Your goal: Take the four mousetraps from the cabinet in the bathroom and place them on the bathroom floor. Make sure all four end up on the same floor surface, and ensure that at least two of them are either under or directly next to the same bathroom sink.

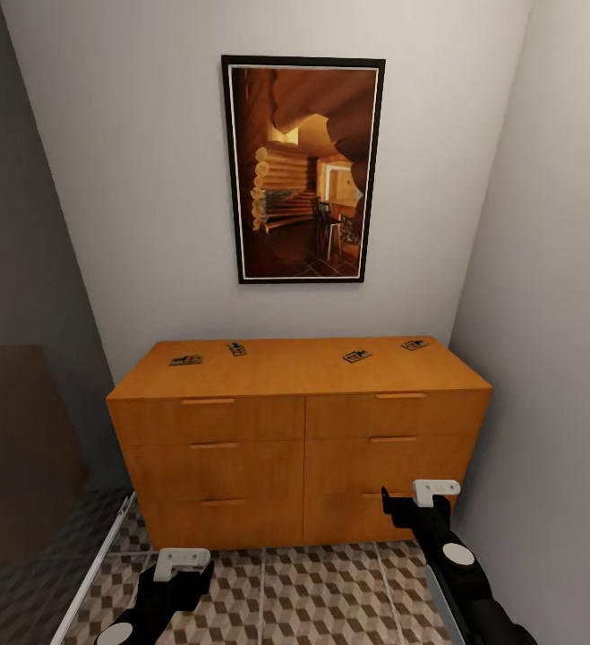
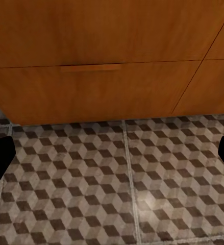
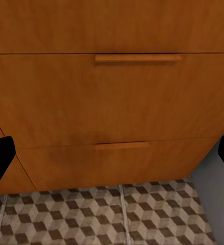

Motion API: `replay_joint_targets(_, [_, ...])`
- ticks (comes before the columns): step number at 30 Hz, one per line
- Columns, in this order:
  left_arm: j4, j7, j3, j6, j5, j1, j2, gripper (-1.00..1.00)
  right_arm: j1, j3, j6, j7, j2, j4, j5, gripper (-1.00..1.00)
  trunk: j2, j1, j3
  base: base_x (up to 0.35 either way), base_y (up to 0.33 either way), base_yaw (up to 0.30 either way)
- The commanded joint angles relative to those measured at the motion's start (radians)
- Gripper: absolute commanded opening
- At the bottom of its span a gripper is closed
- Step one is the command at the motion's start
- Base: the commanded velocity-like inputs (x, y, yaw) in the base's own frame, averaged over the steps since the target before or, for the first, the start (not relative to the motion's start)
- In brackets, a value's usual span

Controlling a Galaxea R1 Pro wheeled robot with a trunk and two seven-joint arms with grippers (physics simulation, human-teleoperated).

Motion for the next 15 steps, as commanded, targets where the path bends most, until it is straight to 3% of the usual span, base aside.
replay_joint_targets(1, [-0.001, -0.001, 0.000, 0.005, 0.000, 0.000, 0.000, 1.00, -0.001, 0.002, 0.006, -0.006, 0.000, -0.001, 0.000, 1.00, -0.001, 0.000, -0.001, 0.000, 0.000, 0.000])
replay_joint_targets(15, [-0.001, -0.001, 0.000, 0.005, 0.000, 0.000, 0.000, 1.00, -0.001, 0.002, 0.006, -0.004, 0.000, -0.002, 0.000, 1.00, -0.001, 0.000, -0.001, 0.000, 0.000, 0.000])
